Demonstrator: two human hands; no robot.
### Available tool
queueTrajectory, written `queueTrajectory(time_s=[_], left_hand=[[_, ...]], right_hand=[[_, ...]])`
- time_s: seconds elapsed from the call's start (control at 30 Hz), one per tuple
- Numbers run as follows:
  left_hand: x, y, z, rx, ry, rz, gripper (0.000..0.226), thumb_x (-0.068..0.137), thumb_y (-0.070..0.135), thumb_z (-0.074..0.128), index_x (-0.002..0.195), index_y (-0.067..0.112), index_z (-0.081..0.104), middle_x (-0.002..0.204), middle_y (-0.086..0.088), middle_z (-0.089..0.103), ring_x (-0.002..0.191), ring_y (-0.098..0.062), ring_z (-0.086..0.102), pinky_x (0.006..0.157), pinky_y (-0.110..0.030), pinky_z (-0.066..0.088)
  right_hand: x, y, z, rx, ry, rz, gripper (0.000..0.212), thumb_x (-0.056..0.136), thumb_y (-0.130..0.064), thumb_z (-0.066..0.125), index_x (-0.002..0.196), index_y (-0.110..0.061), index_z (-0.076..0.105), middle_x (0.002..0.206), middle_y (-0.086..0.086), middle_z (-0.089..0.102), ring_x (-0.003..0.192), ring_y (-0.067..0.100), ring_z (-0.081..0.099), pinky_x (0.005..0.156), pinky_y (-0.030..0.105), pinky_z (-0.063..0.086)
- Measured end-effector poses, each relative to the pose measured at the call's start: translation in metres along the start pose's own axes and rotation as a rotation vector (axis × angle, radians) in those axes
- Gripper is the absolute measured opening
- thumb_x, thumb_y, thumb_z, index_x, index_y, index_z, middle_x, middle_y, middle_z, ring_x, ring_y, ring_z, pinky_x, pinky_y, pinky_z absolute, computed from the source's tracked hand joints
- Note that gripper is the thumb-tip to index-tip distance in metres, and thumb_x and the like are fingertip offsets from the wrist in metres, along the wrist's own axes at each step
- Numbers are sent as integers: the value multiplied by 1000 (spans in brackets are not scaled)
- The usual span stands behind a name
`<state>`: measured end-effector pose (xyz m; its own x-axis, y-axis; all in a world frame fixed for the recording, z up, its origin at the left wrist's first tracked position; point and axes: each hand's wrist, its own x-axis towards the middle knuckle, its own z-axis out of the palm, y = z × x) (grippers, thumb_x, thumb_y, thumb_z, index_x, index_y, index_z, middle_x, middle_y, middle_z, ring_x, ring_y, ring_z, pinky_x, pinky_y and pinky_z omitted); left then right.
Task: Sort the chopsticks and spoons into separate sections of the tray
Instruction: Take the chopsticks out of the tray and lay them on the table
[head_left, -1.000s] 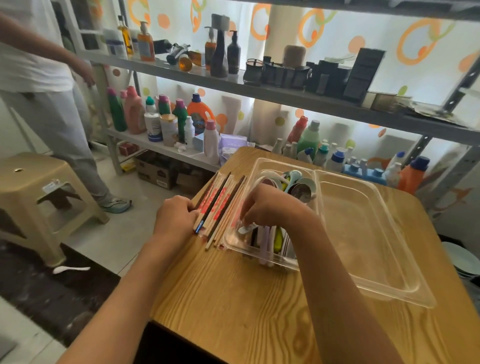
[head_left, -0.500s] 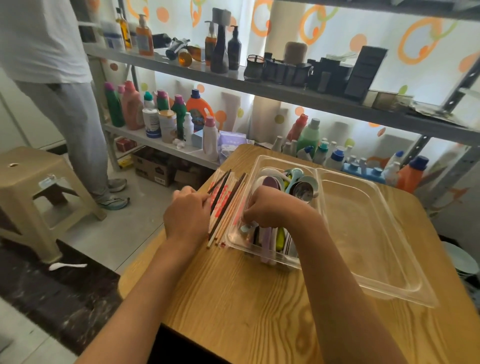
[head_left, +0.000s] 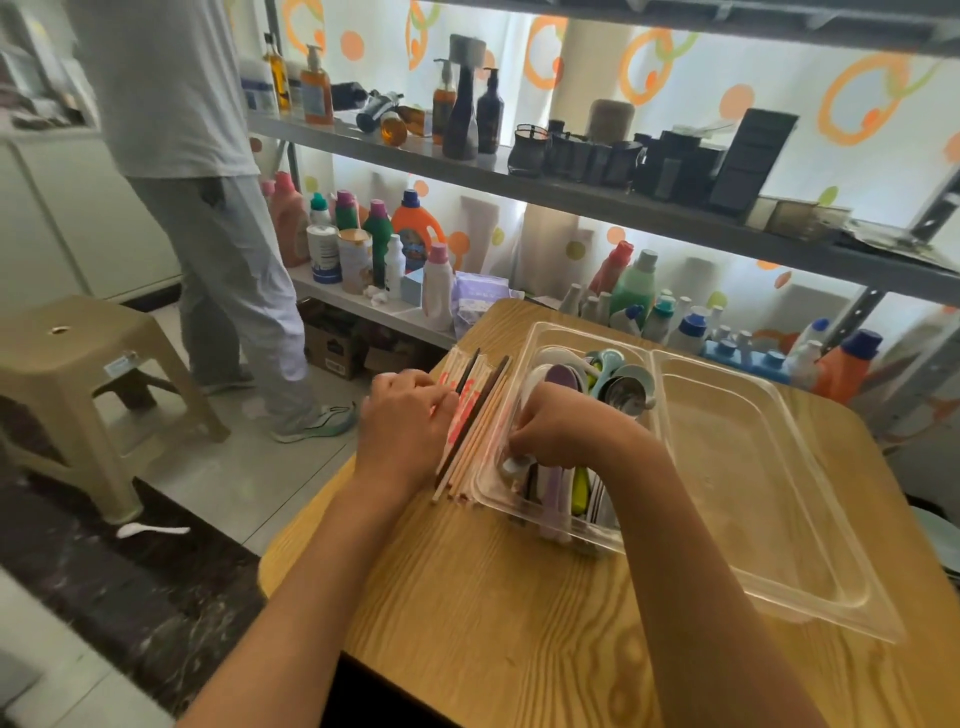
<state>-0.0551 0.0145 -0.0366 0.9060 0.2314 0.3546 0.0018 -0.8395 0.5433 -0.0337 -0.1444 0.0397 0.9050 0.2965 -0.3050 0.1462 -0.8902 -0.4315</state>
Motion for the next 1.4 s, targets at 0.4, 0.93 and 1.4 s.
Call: queueTrajectory(time_s=[0.4, 0.93, 1.4], left_hand=[[-8, 27, 3, -535, -280, -105, 20, 95, 26, 60, 107, 17, 73, 87, 8, 70, 83, -3, 63, 75, -25, 52], [-1, 41, 3, -433, -318, -156, 26, 98, 17, 55, 119, 11, 67, 114, -5, 69, 88, -8, 54, 79, -25, 41], [3, 36, 5, -515, -324, -203, 25, 97, 16, 55, 119, 11, 67, 113, -6, 69, 95, -11, 55, 83, -27, 40]], right_hand=[[2, 7, -4, -37, 31, 60, 24, 81, -20, 77, 100, -11, 65, 93, 6, 65, 87, 18, 65, 74, 27, 56], [1, 6, 5, -198, 10, -26, 18, 76, -14, 79, 91, -14, 69, 88, 2, 67, 84, 17, 65, 76, 31, 58], [5, -1, 22, -307, -76, -67, 23, 85, -10, 68, 108, -11, 69, 89, 4, 65, 88, 20, 63, 81, 32, 56]])
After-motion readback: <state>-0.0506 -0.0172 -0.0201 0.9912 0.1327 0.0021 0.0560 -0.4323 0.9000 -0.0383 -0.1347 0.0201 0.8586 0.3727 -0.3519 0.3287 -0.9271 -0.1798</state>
